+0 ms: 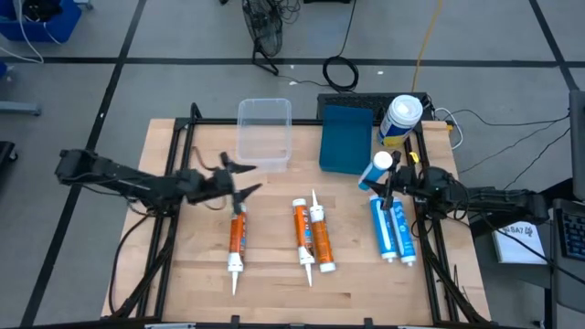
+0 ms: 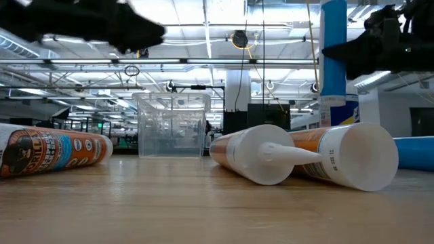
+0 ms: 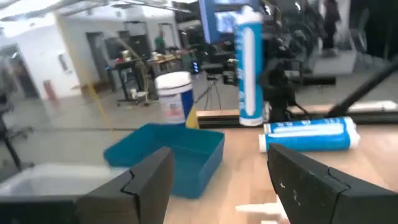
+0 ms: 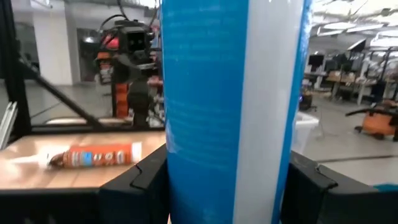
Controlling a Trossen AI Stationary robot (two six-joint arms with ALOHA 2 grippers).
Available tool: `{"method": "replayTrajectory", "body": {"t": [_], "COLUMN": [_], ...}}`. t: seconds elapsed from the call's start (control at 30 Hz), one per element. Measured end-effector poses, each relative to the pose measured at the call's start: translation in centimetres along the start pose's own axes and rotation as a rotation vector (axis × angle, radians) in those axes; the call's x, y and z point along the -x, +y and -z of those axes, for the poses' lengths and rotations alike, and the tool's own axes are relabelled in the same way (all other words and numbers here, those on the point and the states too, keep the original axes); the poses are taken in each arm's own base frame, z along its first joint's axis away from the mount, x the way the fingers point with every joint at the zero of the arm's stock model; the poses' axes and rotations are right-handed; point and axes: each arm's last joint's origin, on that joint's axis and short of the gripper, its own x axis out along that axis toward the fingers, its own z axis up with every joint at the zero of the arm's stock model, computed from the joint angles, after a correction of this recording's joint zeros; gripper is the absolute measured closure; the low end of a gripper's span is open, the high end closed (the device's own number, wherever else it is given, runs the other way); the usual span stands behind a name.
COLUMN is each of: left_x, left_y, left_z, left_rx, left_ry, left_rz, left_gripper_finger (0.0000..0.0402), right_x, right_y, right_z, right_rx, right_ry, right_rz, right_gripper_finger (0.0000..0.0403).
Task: Pick & place silicon tubes, Sealant and Lysol wipes
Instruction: Put the left blue sealant into the transparent bin
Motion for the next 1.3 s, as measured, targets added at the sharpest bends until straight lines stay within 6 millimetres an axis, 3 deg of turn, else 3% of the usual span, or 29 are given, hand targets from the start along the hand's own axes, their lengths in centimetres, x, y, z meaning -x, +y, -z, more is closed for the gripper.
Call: {"method": "replayTrajectory", "body": {"t": [0.17,0.37,0.47,0.77,1.0,1.3], "left_x": [-4.7,-8.0,-9.2,-13.5,-17.0,-18.2], "left_y": [0.0,1.8,2.3,2.2,2.0,1.8], "left_z": [-2.9,-4.9,-4.8,-3.1,-2.9,-4.0], "left_rx": [-0.076,0.039,0.084,0.107,0.132,0.106], "left_ry": [-0.006,-0.077,-0.117,-0.141,-0.138,-0.168], "left_rz": [-0.005,0.146,0.239,0.303,0.350,0.437], "left_gripper_finger": [0.0147,0.0147,0.0147,0.0147,0.0147,0.0147], "right_x": [-0.6,-2.5,-3.7,-7.5,-10.5,-12.4], "right_y": [0.0,0.2,0.3,0.7,0.9,1.2], "right_z": [-0.8,-2.5,-3.2,-3.6,-3.9,-3.4], "right_rx": [0.012,0.027,0.046,0.060,0.061,0.015], "right_ry": [-0.033,0.001,0.022,0.067,0.103,0.092], "right_rz": [0.000,-0.064,-0.089,-0.168,-0.193,-0.246], "right_gripper_finger": [0.0202,0.0202,0.0202,0.0202,0.0202,0.0202]}}
